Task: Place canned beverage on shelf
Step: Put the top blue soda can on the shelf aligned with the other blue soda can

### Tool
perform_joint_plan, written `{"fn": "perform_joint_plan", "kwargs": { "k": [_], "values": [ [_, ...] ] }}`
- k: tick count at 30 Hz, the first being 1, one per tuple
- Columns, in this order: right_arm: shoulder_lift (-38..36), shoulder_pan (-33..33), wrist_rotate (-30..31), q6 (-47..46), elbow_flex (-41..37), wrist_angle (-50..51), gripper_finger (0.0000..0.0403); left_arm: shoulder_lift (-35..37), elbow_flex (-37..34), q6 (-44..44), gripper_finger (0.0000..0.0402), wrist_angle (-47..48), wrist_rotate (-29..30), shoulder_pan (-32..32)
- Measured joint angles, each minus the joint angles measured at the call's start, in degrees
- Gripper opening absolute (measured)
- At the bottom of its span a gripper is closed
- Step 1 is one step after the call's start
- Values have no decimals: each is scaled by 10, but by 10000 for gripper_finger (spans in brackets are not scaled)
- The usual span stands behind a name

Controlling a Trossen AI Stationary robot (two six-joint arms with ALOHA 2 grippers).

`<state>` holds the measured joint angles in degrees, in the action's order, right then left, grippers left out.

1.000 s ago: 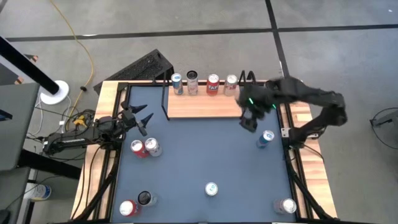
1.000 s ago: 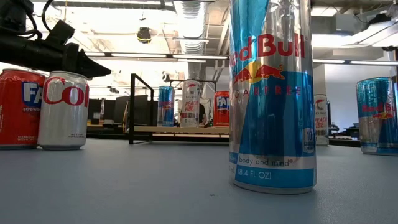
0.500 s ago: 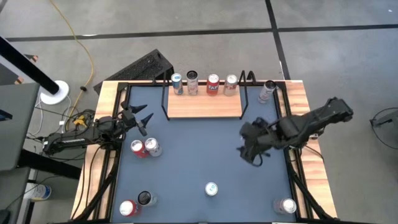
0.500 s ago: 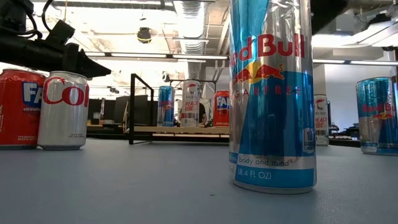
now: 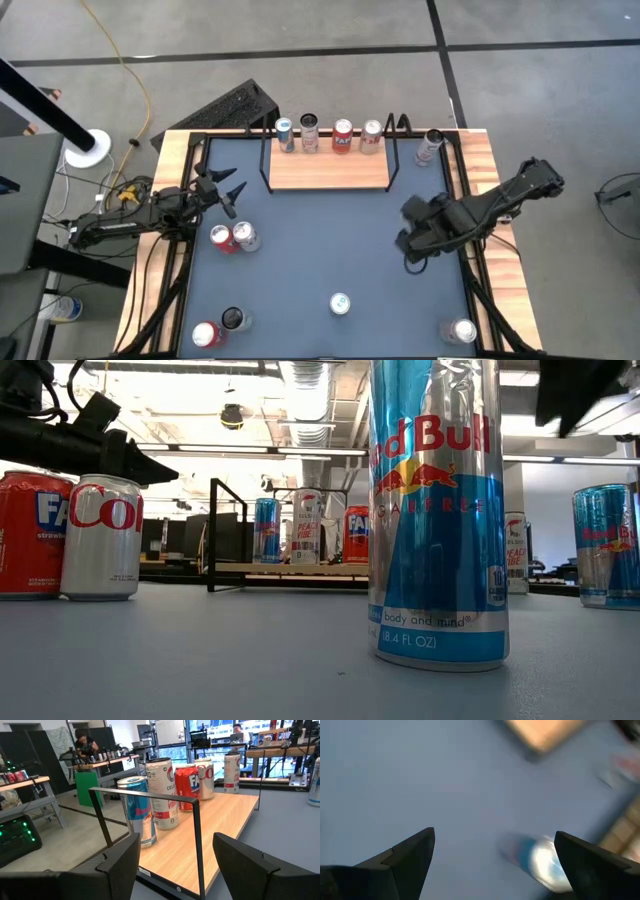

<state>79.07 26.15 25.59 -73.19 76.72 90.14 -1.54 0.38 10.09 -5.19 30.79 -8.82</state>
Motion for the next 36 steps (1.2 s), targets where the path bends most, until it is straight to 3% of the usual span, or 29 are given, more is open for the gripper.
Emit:
{"fn": "perform_joint_plan", "kwargs": {
  "k": [8, 20, 30, 36],
  "values": [
    [-13, -18, -1, -107, -57, -3, 395, 0, 0, 0, 240, 0, 0, 0],
    [-76, -90, -58, -21, -135, -4, 395, 0, 0, 0, 240, 0, 0, 0],
    [-151, -101, -94, -47, -222, -48, 395, 0, 0, 0, 240, 0, 0, 0],
    [-160, -93, -109, -52, -253, -89, 392, 0, 0, 0, 240, 0, 0, 0]
  ]
}}
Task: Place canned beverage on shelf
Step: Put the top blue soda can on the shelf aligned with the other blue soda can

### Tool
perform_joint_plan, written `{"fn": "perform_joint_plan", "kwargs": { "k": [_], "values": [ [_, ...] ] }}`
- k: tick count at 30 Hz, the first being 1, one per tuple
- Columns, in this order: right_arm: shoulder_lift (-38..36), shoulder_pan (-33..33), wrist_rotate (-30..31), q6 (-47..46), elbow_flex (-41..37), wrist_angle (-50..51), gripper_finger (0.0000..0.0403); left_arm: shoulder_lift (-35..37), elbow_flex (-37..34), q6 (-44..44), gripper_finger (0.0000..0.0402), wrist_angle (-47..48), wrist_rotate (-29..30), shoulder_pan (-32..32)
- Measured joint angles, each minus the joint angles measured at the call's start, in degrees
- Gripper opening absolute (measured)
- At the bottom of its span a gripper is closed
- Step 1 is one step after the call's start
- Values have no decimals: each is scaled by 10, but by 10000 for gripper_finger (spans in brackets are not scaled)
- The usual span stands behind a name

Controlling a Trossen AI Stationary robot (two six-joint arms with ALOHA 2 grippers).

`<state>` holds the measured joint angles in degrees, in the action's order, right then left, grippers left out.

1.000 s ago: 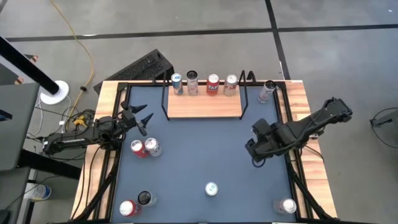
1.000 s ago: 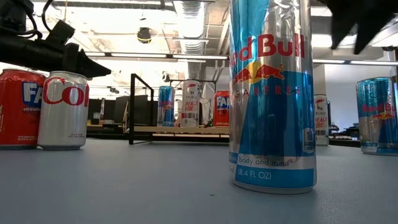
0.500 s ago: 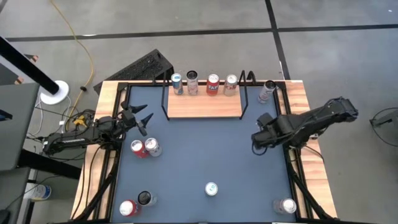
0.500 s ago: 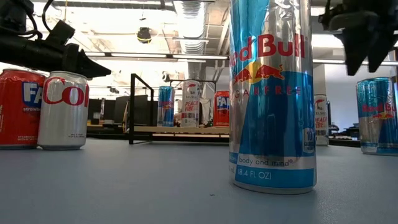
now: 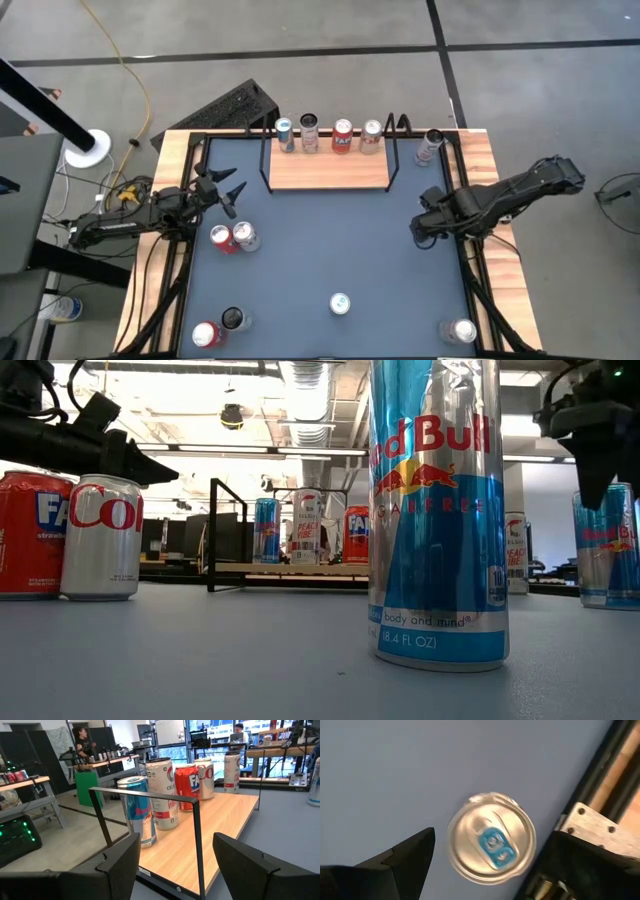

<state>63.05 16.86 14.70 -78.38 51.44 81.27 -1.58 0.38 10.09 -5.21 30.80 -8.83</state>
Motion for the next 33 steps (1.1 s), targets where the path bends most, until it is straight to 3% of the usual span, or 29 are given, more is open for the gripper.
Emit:
{"fn": "perform_joint_plan", "kwargs": {
  "k": [6, 20, 26, 33],
  "values": [
    [0, 0, 1, -2, -5, -8, 353, 0, 0, 0, 240, 0, 0, 0],
    [-2, 0, -1, 11, -3, -13, 190, 0, 0, 0, 240, 0, 0, 0],
    [0, -1, 5, 41, 35, -19, 192, 0, 0, 0, 240, 0, 0, 0],
    [0, -30, 32, 181, 95, -130, 207, 0, 0, 0, 240, 0, 0, 0]
  ]
}}
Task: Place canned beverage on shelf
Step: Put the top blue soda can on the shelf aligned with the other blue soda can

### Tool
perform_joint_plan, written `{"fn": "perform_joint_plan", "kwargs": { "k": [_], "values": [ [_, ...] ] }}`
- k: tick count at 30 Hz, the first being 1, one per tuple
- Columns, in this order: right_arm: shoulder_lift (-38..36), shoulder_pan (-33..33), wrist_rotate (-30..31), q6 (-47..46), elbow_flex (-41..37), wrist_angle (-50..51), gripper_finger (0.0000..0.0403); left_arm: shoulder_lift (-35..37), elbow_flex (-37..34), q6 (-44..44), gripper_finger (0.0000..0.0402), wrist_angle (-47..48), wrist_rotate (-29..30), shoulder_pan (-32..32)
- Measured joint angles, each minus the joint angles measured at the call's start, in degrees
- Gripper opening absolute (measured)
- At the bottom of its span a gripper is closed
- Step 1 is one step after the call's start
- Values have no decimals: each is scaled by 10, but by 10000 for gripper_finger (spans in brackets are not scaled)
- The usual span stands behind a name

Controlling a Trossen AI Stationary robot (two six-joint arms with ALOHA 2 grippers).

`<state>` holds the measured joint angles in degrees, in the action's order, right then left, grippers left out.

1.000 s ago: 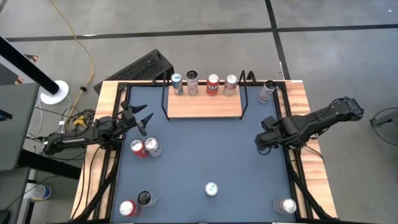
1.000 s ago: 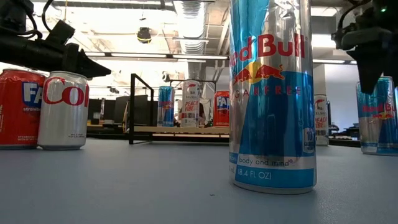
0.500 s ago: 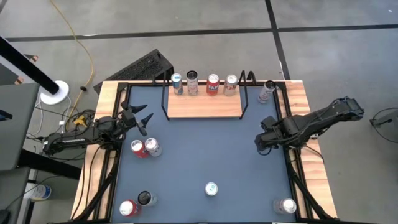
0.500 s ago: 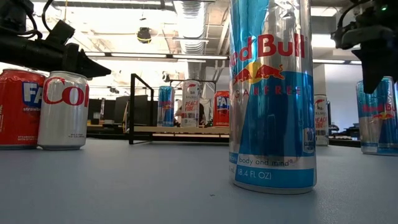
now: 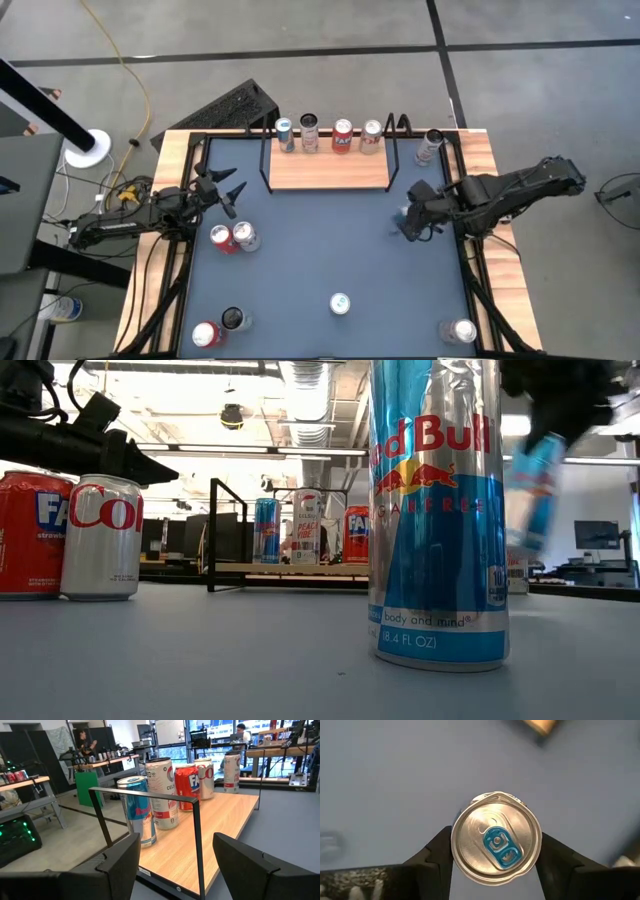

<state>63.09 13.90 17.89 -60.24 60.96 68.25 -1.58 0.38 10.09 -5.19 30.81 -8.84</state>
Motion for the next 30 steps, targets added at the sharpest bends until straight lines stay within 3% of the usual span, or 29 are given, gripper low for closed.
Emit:
{"fn": "perform_joint_plan", "kwargs": {
  "k": [11, 15, 24, 30],
  "values": [
    [104, -129, -3, 294, 109, -194, 201, 0, 0, 0, 240, 0, 0, 0],
    [171, -187, -53, 391, 177, -230, 201, 0, 0, 0, 240, 0, 0, 0],
    [338, -287, -185, 546, 365, -226, 201, 0, 0, 0, 240, 0, 0, 0],
    [410, -312, -211, 591, 475, -160, 201, 0, 0, 0, 240, 0, 0, 0]
  ]
}}
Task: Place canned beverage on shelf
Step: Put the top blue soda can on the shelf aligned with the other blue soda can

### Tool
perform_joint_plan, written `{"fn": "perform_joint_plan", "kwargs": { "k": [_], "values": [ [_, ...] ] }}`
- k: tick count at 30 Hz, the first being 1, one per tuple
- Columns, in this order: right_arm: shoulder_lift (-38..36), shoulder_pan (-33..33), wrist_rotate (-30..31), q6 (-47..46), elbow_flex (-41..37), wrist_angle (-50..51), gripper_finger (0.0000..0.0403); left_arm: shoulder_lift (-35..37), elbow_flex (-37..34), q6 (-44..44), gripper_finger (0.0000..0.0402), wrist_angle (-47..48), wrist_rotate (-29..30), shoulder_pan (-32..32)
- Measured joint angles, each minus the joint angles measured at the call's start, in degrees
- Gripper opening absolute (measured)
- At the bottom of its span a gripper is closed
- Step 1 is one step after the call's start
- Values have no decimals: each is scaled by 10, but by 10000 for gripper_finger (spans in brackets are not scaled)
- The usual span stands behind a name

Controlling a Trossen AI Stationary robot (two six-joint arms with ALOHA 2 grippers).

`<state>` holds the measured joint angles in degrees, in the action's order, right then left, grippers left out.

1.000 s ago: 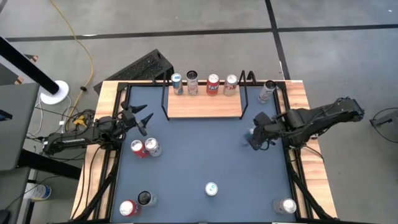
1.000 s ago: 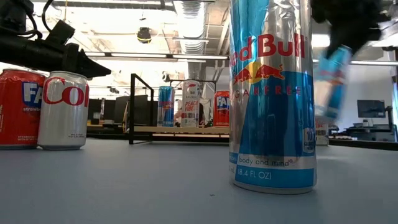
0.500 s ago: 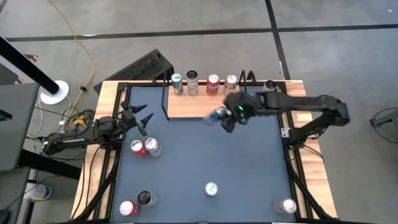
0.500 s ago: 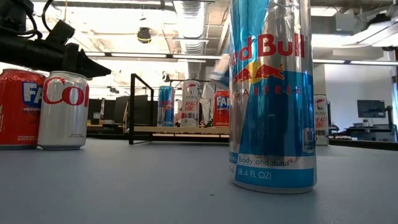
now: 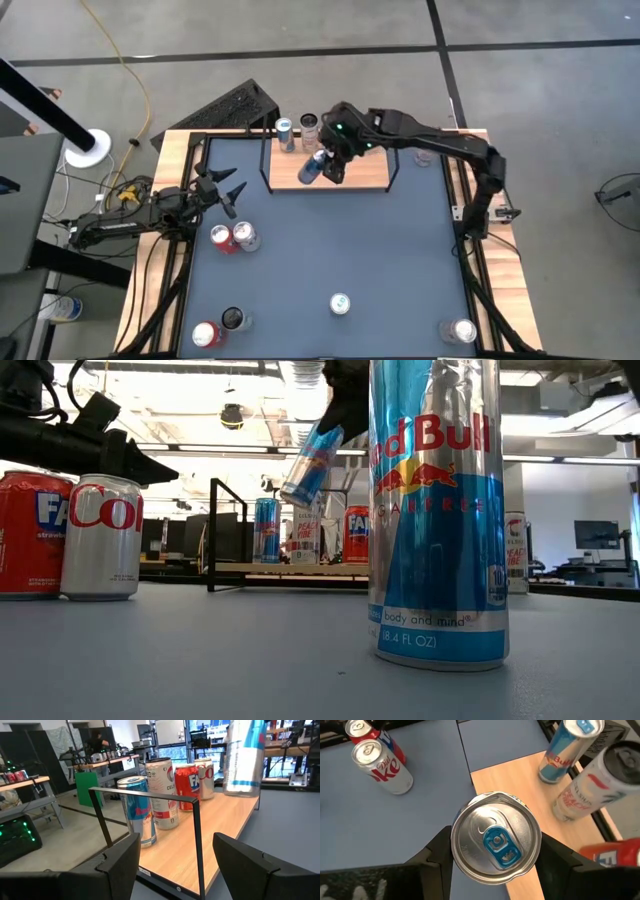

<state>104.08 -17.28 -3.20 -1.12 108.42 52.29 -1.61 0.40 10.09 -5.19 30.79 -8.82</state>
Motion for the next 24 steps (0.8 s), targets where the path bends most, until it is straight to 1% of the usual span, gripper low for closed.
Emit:
{"fn": "perform_joint_plan", "kwargs": {
  "k": [5, 8, 12, 16, 21, 24],
  "values": [
    [39, -18, -1, 32, 79, 60, 201, 0, 0, 0, 240, 0, 0, 0],
    [61, -30, -1, 51, 104, 58, 201, 0, 0, 0, 240, 0, 0, 0],
    [90, -47, -10, 83, 120, 44, 201, 0, 0, 0, 240, 0, 0, 0],
    [128, -59, -17, 153, 130, 34, 201, 0, 0, 0, 240, 0, 0, 0],
    [171, -54, -17, 224, 151, 16, 201, 0, 0, 0, 240, 0, 0, 0],
    [191, -49, -17, 246, 177, 20, 201, 0, 0, 0, 240, 0, 0, 0]
  ]
}}
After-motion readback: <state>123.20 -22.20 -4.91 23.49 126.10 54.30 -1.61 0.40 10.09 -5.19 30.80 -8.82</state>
